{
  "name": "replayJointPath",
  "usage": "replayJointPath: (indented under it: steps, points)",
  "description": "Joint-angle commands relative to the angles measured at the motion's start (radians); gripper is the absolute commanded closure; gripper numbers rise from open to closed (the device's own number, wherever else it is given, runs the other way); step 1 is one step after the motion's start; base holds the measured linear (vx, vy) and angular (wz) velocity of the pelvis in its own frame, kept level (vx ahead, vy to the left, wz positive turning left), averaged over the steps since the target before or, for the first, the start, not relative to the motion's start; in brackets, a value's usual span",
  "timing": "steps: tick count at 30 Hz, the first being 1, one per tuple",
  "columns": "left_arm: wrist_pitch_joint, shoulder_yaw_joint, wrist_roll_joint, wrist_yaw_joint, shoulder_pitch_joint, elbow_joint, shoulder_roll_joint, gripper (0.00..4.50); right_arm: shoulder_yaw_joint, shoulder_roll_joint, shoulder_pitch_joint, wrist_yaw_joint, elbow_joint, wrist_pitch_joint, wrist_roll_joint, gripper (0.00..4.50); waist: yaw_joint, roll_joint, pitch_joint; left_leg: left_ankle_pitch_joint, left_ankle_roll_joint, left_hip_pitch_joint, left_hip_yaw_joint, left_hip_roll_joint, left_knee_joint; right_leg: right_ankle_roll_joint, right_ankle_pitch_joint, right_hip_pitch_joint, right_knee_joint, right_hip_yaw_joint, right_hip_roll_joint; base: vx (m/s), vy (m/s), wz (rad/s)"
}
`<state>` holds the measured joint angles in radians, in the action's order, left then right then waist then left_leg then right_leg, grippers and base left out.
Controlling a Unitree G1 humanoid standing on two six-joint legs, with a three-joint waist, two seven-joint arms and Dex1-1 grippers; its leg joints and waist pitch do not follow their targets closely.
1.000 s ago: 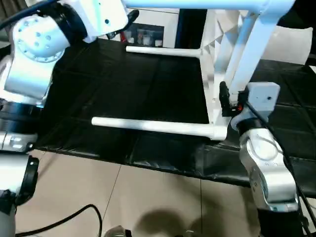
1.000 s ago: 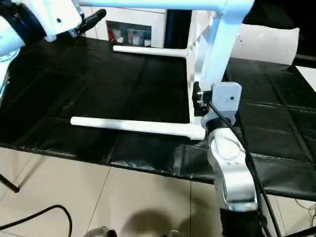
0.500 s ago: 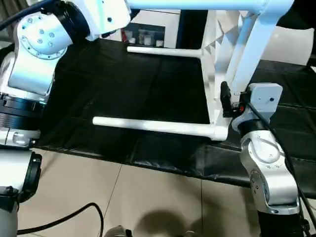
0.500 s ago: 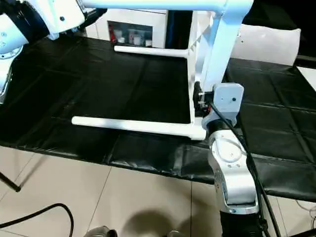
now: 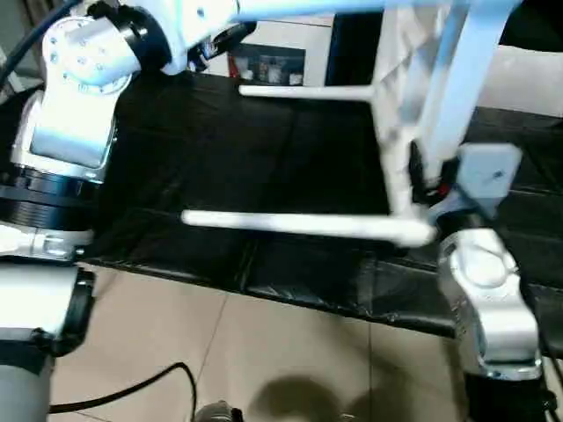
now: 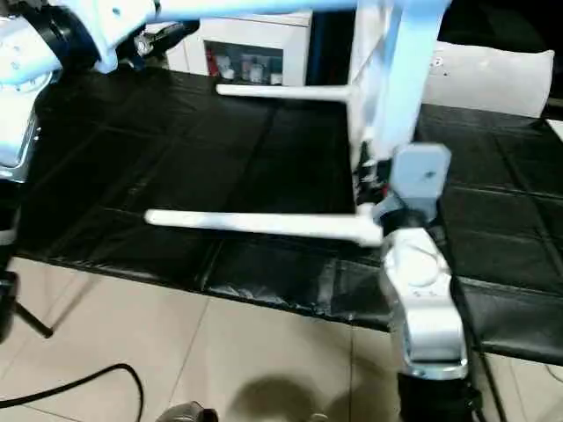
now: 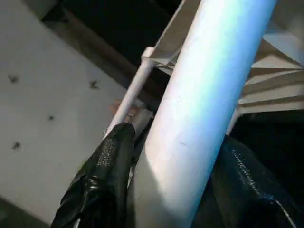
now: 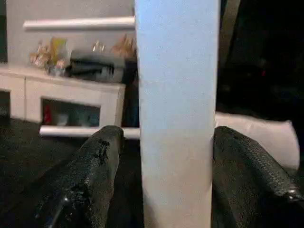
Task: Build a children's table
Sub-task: Flip table
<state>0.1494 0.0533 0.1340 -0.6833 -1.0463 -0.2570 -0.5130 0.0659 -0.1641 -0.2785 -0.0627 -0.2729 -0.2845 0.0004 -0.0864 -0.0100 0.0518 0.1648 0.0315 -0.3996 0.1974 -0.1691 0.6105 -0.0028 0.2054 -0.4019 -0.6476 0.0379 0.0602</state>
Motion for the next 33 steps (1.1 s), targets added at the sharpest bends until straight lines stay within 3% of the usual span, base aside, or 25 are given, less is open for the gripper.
replayJointPath:
  steps: [1, 4, 7, 9, 12, 16, 19, 25, 28, 30, 33]
  points:
    - [0.118, -0.157, -0.251, 0.117, -0.033, -0.010, 0.101, 2.35, -0.052, 0.006, -0.006, 0.035, 0.006, -0.006, 0.005, 1.29, 0.005, 0.020, -0.061, 0.184, 0.016, 0.035, -0.026, -0.048, -0.062, -0.127, 0.242, 0.032, 0.091, -0.047, 0.078, 0.000, 0.000, 0.00]
    - [0.118, -0.176, -0.258, 0.116, -0.027, 0.008, 0.107, 2.34, -0.047, -0.003, -0.022, 0.045, 0.000, 0.010, 0.002, 1.29, 0.004, 0.018, -0.062, 0.197, 0.019, 0.034, -0.028, -0.048, -0.063, -0.120, 0.260, 0.033, 0.090, -0.046, 0.076, 0.000, 0.000, 0.00]
    - [0.139, -0.213, -0.275, 0.122, 0.003, 0.068, 0.123, 2.33, -0.040, -0.001, -0.026, 0.057, -0.011, 0.040, 0.008, 1.29, -0.001, 0.017, -0.065, 0.191, 0.009, 0.035, -0.026, -0.050, -0.061, -0.152, 0.210, 0.030, 0.088, -0.044, 0.077, 0.000, 0.000, 0.00]
    - [0.134, -0.222, -0.275, 0.122, 0.013, 0.078, 0.124, 2.34, -0.039, 0.003, -0.024, 0.059, -0.016, 0.042, 0.012, 1.29, -0.002, 0.018, -0.067, 0.182, 0.009, 0.030, -0.028, -0.051, -0.063, -0.150, 0.188, 0.034, 0.086, -0.042, 0.075, 0.000, 0.000, 0.00]
    - [0.125, -0.278, -0.287, 0.156, 0.057, 0.105, 0.140, 2.40, -0.028, 0.030, -0.008, 0.052, -0.051, 0.044, 0.041, 1.29, 0.012, 0.022, -0.068, 0.165, 0.007, 0.021, -0.030, -0.049, -0.065, -0.139, 0.135, 0.042, 0.080, -0.040, 0.073, 0.000, 0.000, 0.00]
    - [0.059, -0.319, -0.340, 0.137, 0.135, 0.143, 0.148, 2.46, -0.014, 0.061, 0.042, 0.050, -0.092, 0.078, 0.071, 1.29, 0.024, 0.028, -0.066, 0.160, -0.009, 0.020, -0.027, -0.046, -0.062, -0.149, 0.125, 0.044, 0.084, -0.043, 0.075, 0.000, 0.000, 0.00]
    - [0.010, -0.319, -0.354, 0.115, 0.173, 0.149, 0.145, 2.48, 0.002, 0.077, 0.072, 0.050, -0.104, 0.113, 0.099, 1.29, 0.026, 0.025, -0.068, 0.156, -0.013, 0.024, -0.027, -0.049, -0.062, -0.151, 0.117, 0.041, 0.083, -0.042, 0.072, 0.000, 0.000, 0.00]
    - [-0.050, -0.323, -0.364, 0.077, 0.241, 0.153, 0.137, 2.51, 0.098, 0.137, 0.119, 0.055, -0.069, 0.170, 0.215, 0.91, 0.028, 0.024, -0.061, 0.221, 0.005, 0.030, -0.029, -0.054, -0.071, -0.133, 0.188, 0.032, 0.090, -0.044, 0.073, 0.000, 0.000, 0.00]
    - [-0.082, -0.308, -0.383, 0.028, 0.269, 0.159, 0.127, 2.52, 0.168, 0.156, 0.105, 0.090, 0.004, 0.163, 0.330, 0.63, 0.031, 0.027, -0.060, 0.249, 0.014, 0.032, -0.029, -0.053, -0.072, -0.129, 0.208, 0.031, 0.092, -0.044, 0.074, 0.000, 0.000, 0.00]
    - [-0.089, -0.311, -0.391, 0.025, 0.272, 0.152, 0.126, 2.55, 0.197, 0.154, 0.084, 0.124, 0.045, 0.132, 0.403, 0.46, 0.031, 0.028, -0.059, 0.243, 0.013, 0.030, -0.029, -0.052, -0.072, -0.132, 0.211, 0.033, 0.092, -0.045, 0.075, 0.000, 0.000, 0.00]
    - [-0.101, -0.310, -0.395, 0.010, 0.275, 0.139, 0.115, 2.60, 0.226, 0.133, 0.045, 0.154, 0.111, 0.125, 0.440, 0.15, 0.032, 0.027, -0.062, 0.209, 0.010, 0.028, -0.028, -0.051, -0.069, -0.141, 0.176, 0.035, 0.088, -0.044, 0.074, 0.000, 0.000, 0.00]
